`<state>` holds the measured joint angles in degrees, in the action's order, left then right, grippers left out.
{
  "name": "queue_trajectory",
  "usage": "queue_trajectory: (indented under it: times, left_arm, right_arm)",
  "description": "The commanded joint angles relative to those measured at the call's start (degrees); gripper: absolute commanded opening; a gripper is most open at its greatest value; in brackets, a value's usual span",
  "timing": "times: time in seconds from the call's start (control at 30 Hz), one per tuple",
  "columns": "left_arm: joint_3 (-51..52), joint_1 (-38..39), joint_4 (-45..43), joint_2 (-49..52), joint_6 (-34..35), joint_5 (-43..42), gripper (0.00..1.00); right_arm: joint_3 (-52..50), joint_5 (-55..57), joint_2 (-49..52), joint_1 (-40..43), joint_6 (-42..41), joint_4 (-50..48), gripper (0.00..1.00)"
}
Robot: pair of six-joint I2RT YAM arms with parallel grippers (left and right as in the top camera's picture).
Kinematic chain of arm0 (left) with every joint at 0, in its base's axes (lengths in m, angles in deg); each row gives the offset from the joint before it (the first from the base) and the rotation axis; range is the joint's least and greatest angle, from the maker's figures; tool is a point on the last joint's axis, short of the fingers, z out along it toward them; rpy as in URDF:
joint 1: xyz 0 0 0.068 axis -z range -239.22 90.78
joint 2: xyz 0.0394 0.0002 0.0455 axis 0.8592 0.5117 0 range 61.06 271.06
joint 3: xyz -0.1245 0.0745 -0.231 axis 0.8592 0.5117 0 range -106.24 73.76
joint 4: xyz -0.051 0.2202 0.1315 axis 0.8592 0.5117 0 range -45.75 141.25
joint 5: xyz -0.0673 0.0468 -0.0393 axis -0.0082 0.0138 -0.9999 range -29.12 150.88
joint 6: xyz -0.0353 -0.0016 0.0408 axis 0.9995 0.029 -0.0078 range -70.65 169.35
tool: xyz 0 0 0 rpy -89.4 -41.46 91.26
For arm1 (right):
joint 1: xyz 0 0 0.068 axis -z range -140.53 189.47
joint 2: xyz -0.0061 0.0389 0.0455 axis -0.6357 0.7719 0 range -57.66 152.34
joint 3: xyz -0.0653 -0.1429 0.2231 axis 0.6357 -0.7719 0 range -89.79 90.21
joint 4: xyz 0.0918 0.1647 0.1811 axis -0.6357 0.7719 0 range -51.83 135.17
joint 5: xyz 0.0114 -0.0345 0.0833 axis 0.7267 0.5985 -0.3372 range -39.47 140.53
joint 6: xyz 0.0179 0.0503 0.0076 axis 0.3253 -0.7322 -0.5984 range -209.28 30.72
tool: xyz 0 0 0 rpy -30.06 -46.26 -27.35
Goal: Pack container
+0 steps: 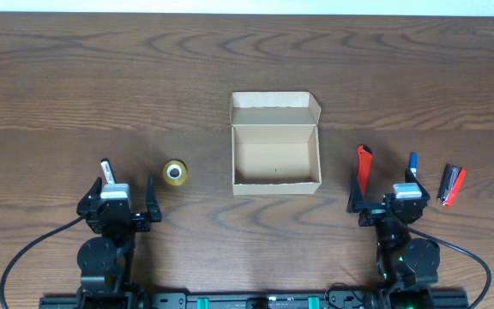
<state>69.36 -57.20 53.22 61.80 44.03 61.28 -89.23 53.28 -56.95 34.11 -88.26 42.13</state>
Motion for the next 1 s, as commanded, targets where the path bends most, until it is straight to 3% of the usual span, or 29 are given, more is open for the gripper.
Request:
queue_trajectory:
  times: [0.0,0.97]
  left_arm:
    - [1.84,-0.13,0.44,-0.42,0.61,-0.20,0.95]
    - [1.84,-0.13,0.39,-0.42,0.63,-0.20,0.95]
  right_arm:
    - [-0.24,0.00,-0.39,0.24,-0.74,0.11,0.99]
    - [-0.20,0.70,0.46,0.68,-1.92,-0.20,0.99]
